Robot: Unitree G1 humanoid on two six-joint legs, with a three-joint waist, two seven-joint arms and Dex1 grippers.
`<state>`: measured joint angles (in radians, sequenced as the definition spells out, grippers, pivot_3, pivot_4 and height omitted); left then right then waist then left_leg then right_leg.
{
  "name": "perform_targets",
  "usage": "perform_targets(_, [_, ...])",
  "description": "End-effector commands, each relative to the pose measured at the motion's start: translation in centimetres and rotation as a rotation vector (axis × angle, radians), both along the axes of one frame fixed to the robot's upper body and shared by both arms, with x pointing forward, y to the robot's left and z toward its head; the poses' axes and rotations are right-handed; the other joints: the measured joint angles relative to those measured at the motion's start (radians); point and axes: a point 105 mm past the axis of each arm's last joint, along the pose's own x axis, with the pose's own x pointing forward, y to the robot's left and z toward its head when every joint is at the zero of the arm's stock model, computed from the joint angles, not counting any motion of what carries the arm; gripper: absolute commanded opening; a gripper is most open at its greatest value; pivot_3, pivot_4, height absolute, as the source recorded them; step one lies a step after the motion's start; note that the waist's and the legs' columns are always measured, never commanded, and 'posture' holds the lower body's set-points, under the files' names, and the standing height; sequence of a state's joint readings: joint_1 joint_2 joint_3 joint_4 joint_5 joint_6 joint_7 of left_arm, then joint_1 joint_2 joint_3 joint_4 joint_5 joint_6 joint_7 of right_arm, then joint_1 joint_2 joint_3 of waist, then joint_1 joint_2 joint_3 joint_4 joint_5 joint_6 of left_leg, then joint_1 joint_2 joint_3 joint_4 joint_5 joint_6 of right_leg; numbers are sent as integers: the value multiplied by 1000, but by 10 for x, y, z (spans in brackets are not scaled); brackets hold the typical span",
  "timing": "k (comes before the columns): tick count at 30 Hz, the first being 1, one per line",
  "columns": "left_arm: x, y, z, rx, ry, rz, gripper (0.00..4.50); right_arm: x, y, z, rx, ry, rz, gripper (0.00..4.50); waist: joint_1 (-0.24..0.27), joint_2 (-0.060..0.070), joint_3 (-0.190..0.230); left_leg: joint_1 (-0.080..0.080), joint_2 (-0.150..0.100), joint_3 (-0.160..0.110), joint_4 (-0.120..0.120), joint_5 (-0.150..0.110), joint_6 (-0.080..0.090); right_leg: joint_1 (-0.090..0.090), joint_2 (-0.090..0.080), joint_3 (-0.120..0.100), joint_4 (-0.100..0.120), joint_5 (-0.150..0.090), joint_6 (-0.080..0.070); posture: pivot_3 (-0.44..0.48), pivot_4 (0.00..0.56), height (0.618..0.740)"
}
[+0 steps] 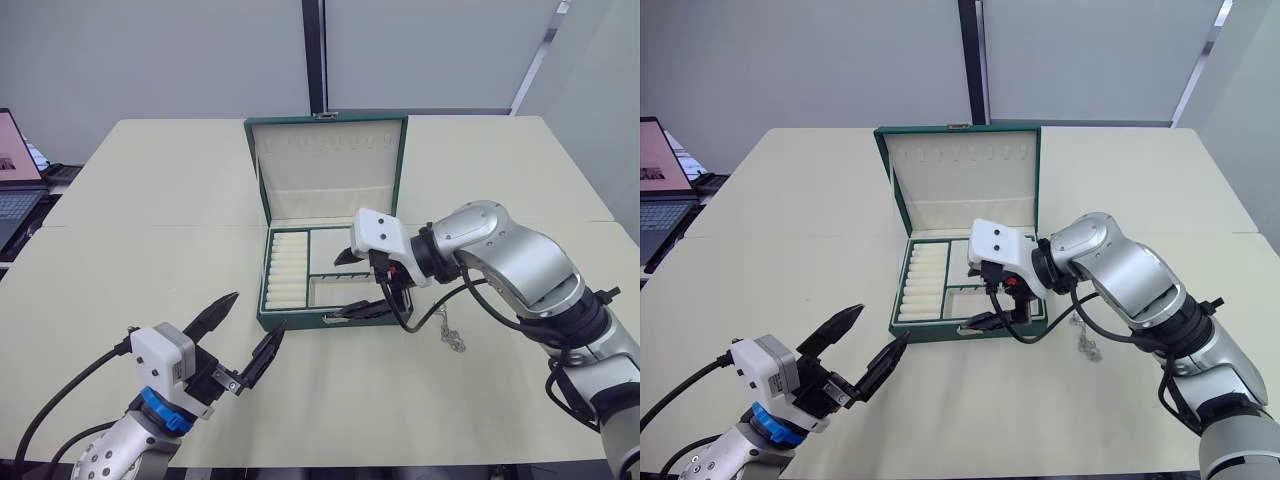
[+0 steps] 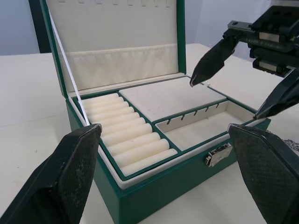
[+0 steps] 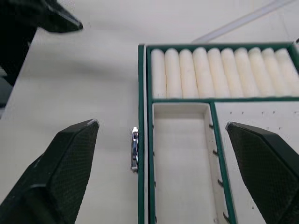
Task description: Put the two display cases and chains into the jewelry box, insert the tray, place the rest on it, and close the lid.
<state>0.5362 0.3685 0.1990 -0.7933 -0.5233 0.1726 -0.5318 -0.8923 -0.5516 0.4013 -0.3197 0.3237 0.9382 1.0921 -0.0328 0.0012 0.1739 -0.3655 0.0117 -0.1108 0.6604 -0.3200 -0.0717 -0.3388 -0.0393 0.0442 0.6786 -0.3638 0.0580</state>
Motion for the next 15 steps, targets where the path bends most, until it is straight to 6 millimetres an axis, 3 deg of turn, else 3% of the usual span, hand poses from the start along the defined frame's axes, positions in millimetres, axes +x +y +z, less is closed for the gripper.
perform_targets(1, [0,-4,4,5,-17,-16,4500,10,-1,25,257,-82,-27,4001,0,-1,0,0,0,0,0,0,0,0,0,0,0,0,0,0,150,740])
perform_targets(9, [3,-5,5,5,-20,-22,4500,33,-25,-1,455,-81,-197,1732,0,-1,0,0,0,0,0,0,-1,1,0,0,0,0,0,0,150,740])
perform_targets(15, [7,-7,6,3,-26,-30,4500,38,-21,-24,470,-72,-253,296,-2,-1,0,1,0,0,0,1,-1,1,1,0,1,0,0,0,150,740])
